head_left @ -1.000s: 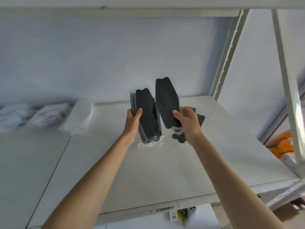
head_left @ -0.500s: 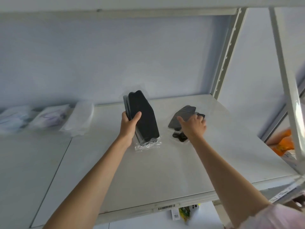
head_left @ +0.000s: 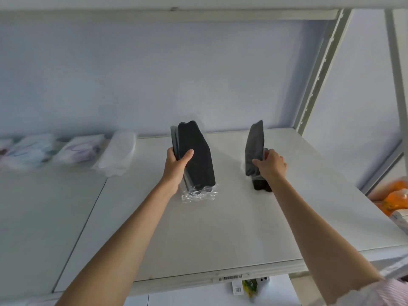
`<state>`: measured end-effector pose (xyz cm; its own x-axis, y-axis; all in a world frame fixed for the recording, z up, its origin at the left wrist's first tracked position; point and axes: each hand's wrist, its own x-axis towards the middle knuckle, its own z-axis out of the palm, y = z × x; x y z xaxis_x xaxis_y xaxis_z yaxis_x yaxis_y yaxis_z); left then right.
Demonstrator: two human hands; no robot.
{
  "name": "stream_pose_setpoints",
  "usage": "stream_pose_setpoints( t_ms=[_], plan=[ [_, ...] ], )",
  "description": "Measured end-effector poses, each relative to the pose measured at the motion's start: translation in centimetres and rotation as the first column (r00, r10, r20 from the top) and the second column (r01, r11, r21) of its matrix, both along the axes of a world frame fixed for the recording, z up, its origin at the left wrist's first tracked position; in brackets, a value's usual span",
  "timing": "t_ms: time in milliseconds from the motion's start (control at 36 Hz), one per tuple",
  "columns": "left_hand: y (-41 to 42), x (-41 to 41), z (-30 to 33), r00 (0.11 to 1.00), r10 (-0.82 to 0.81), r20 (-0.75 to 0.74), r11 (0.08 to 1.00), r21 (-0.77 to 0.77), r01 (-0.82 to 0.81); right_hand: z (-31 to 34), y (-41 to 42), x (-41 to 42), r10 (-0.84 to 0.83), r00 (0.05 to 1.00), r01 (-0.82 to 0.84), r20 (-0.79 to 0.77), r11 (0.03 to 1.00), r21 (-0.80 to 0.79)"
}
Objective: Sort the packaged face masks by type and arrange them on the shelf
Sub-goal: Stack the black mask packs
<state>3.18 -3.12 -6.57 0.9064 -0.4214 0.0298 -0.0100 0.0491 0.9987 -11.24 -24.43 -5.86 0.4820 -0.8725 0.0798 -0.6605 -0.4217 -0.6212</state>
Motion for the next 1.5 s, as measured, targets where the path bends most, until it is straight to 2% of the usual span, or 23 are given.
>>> stream_pose_setpoints(
  t_ms=[56,83,167,222,278,389,500,556,583,639,694,778,833,972,1028,1083,1111,1167,1222,1278,1333,1500],
  plan=[
    [-0.1,-0.1,0.3,1.000,0.000,0.002,1.000,0.003,0.000,0.9,0.8,-0.3,0.028,0.978,-0.042,0.207,0.997,0.065],
    [-0.2,-0.1,0.4,1.000,0.001,0.001,1.000,0.000,-0.001,1.5,1.4,-0.4,0.050,0.937,-0.105,0.345,0.984,0.142],
    [-0.5,-0.4,0.8,1.000,0.000,-0.011,1.000,-0.011,0.000,2.7,4.4,-0.5,0.036,0.693,-0.423,0.720,0.829,0.365],
    [-0.8,-0.5,0.9,0.999,-0.006,-0.032,1.000,-0.019,0.005,2.6,6.5,-0.2,0.056,0.612,-0.558,0.789,0.738,0.379],
    [-1.1,-0.7,1.0,0.999,-0.012,-0.045,1.000,-0.026,0.011,2.1,8.1,0.3,0.115,0.640,-0.581,0.760,0.720,0.380],
    [-1.4,-1.4,1.2,0.997,-0.025,-0.080,1.000,-0.007,0.024,1.0,10.4,1.4,0.188,0.775,-0.484,0.603,0.789,0.377],
    [-1.2,-2.1,1.1,0.996,-0.037,-0.080,0.998,-0.047,0.033,0.5,11.5,1.8,0.260,0.798,-0.493,0.544,0.801,0.339],
    [-1.0,-2.0,0.9,0.996,-0.032,-0.081,0.997,-0.067,0.026,0.3,10.3,1.7,0.237,0.852,-0.409,0.466,0.857,0.312],
    [-0.8,-1.9,0.8,0.997,-0.028,-0.077,0.998,-0.067,0.023,0.2,9.2,1.5,0.195,0.899,-0.314,0.392,0.911,0.268],
    [-0.4,-1.5,0.6,0.998,-0.019,-0.067,0.998,-0.059,0.015,0.1,6.5,0.5,0.066,0.987,-0.074,0.149,0.996,0.046],
    [0.0,-1.3,0.4,0.998,-0.011,-0.063,0.998,-0.060,0.007,-0.2,4.1,-0.8,-0.065,0.994,0.055,-0.083,0.991,-0.119],
    [0.3,-1.2,0.2,0.998,-0.008,-0.065,0.998,-0.064,0.004,-1.0,2.0,-2.1,-0.123,0.943,0.094,-0.309,0.990,-0.109],
    [0.3,-1.1,0.1,0.998,-0.010,-0.063,0.998,-0.061,0.006,-1.4,1.2,-2.3,-0.127,0.929,0.105,-0.347,0.991,-0.082],
    [0.5,-0.9,0.2,0.999,-0.013,-0.043,0.999,-0.050,0.011,-0.4,-0.3,-1.9,-0.040,0.950,0.089,-0.311,0.985,0.148],
    [0.6,-0.9,0.2,0.999,-0.011,-0.039,0.999,-0.045,0.009,0.1,-0.6,-1.8,0.011,0.969,0.041,-0.249,0.979,0.202],
    [0.6,-0.8,0.2,1.000,-0.010,-0.028,0.999,-0.031,0.009,0.5,-0.2,-1.5,0.058,0.997,-0.041,-0.047,0.951,0.307],
    [0.6,-0.8,0.2,1.000,-0.011,-0.023,1.000,-0.023,0.011,0.7,0.3,-1.3,0.058,0.989,-0.109,0.139,0.909,0.403],
    [0.4,-0.9,0.3,1.000,-0.011,-0.018,1.000,-0.010,0.011,1.2,2.0,-1.2,-0.006,0.873,-0.294,0.488,0.792,0.535],
    [0.2,-1.1,0.4,1.000,-0.006,-0.015,1.000,-0.002,0.006,1.6,4.4,-0.9,0.015,0.755,-0.473,0.655,0.704,0.529],
    [-0.1,-1.3,0.6,1.000,-0.007,-0.015,1.000,0.005,0.007,1.7,6.9,-0.3,0.136,0.724,-0.560,0.677,0.688,0.461],
    [-0.4,-1.6,0.9,0.999,-0.025,-0.021,1.000,0.008,0.025,1.4,8.8,0.6,0.246,0.747,-0.569,0.618,0.717,0.403],
    [-0.3,-2.4,1.1,0.998,-0.044,-0.035,0.999,0.008,0.045,0.3,10.8,2.6,0.356,0.784,-0.527,0.509,0.814,0.242]
  ],
)
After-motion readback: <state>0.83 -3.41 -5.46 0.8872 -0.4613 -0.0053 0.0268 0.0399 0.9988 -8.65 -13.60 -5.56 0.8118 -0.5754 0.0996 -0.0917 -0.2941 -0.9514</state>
